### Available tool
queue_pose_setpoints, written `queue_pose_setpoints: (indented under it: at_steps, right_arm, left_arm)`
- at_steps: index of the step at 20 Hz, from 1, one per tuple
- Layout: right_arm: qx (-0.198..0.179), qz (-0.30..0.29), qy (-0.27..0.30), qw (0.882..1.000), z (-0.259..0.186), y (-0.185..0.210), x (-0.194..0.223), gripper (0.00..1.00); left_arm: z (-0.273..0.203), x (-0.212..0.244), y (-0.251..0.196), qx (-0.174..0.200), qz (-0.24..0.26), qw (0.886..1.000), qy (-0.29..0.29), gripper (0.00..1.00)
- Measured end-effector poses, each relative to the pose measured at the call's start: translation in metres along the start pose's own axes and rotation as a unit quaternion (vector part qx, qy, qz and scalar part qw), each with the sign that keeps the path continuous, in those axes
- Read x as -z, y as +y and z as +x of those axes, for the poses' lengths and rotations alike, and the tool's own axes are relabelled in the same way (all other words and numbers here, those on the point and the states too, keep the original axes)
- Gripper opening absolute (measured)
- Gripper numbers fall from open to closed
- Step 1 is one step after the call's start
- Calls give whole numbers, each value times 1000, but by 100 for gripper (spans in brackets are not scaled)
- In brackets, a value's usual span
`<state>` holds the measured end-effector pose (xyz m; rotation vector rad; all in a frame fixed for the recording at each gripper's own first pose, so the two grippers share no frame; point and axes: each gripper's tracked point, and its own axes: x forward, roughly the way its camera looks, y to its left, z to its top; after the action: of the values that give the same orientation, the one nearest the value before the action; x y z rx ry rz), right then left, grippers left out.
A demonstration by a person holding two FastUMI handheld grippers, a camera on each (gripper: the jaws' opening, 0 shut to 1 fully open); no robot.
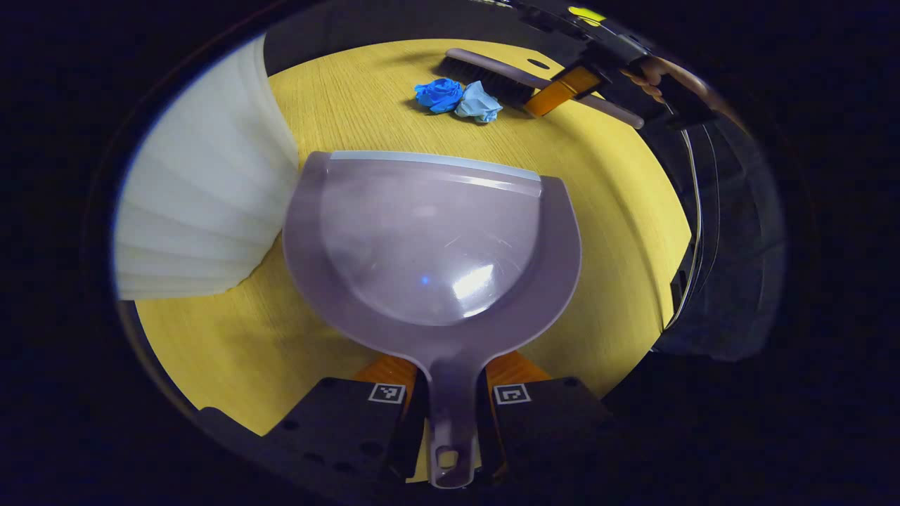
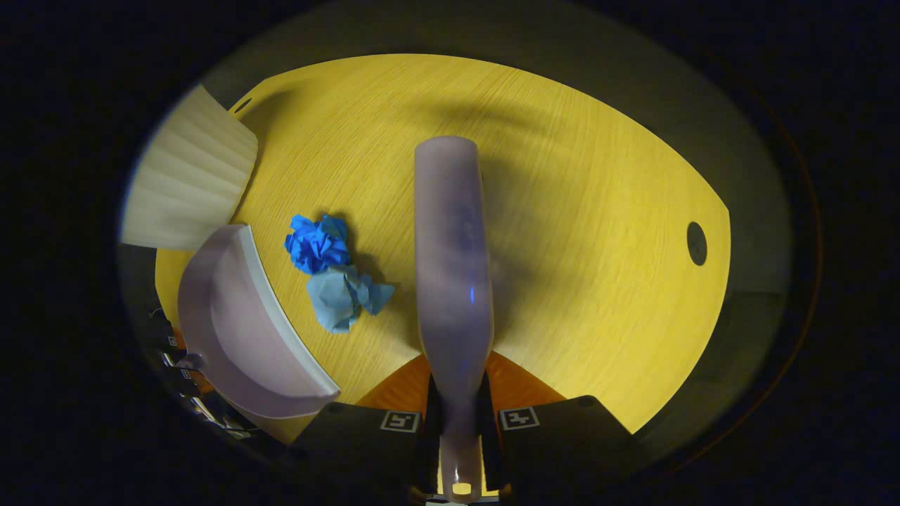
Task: Pick up the small broom and dustpan from the desktop, sweep the trash into the dustpan with the broom, and then empty the trash into the garbage bin.
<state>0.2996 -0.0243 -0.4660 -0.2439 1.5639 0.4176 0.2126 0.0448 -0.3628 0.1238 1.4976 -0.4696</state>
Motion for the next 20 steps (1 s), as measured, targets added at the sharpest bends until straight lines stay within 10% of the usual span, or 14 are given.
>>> queue_pose_setpoints:
  at_steps: [10, 16, 20]
  right_arm:
    - [-75, -198, 62, 975, -17, 72, 47, 27]
    - [-142, -179, 67, 971, -26, 89, 57, 27]
    - [-120, -125, 51, 984, -26, 78, 54, 27]
  left_arm:
    - [-2, -10, 22, -14, 52, 998, 12, 29]
    - [-2, -1, 20, -13, 63, 998, -11, 29]
    - [-9, 10, 6, 15, 25, 999, -41, 29]
